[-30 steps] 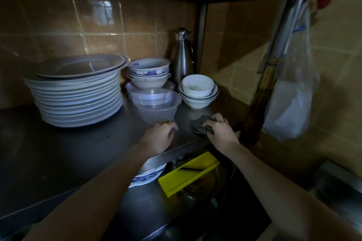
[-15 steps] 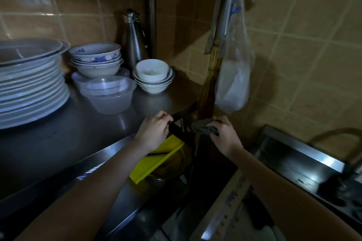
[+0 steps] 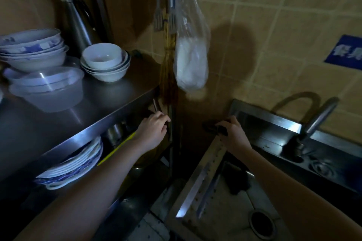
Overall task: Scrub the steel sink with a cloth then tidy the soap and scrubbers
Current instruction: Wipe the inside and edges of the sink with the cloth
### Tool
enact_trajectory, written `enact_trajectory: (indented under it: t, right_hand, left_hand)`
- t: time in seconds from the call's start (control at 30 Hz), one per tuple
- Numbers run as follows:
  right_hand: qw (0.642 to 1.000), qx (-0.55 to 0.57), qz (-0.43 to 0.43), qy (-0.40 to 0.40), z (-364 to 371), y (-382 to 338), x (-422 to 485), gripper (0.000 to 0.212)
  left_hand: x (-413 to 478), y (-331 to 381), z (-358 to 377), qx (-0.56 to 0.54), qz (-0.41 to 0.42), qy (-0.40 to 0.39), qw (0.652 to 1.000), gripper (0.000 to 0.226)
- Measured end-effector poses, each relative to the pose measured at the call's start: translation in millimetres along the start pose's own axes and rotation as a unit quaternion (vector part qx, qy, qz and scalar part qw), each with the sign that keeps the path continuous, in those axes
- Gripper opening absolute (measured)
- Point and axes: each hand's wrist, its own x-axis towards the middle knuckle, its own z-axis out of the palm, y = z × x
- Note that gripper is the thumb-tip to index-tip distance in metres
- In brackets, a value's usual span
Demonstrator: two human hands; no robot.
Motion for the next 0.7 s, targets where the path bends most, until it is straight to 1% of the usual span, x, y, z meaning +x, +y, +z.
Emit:
enact_trajectory:
  t: [0.17,0.3,0.7]
  right_hand:
    - [0.999,0.017,0.034,0.011,12,31,-17,0.029]
    - [0.997,0.04,0.059,0.012,32,51,-29,0.028]
    - [0.991,0.069,0.103,-0.047,97,80,-49,0.031]
  left_hand:
    - [-2,15,36,0.003,-0.002,-0.05,0.999,0.027]
    - [-6,26,64,-0.017,-0.012,-0.078,0.997,0.028]
    - [-14,38,127,-0.04,-0.016,-0.136,0.99,0.028]
